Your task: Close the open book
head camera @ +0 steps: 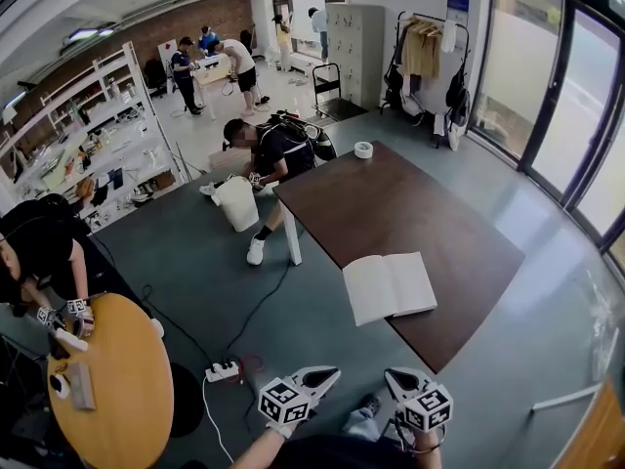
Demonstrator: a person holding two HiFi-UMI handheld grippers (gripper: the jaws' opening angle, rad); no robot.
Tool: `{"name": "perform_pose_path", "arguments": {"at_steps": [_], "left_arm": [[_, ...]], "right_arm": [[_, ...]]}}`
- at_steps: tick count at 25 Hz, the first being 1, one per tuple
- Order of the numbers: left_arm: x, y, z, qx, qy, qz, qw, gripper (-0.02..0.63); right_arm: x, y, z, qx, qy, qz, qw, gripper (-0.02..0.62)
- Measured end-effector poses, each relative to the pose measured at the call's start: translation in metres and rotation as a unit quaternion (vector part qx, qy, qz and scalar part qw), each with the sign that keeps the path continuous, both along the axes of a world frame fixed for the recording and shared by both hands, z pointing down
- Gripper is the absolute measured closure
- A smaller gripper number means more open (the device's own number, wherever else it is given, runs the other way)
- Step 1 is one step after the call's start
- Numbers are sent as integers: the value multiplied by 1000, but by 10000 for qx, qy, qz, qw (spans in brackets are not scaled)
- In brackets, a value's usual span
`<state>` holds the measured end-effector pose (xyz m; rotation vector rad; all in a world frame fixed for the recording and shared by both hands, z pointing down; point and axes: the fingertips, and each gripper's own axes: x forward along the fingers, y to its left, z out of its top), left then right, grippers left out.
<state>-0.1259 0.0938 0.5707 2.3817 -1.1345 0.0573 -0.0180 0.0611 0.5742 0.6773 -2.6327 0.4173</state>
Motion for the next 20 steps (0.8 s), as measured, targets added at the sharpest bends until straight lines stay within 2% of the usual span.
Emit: {"name": "perform_pose_path", "arguments": {"at_steps": [20], "left_arm": [[41,-33,-3,-90,-49,135,9999,601]], "right_arm": [[26,-37,4,-182,-100,-4,9998,607]]}}
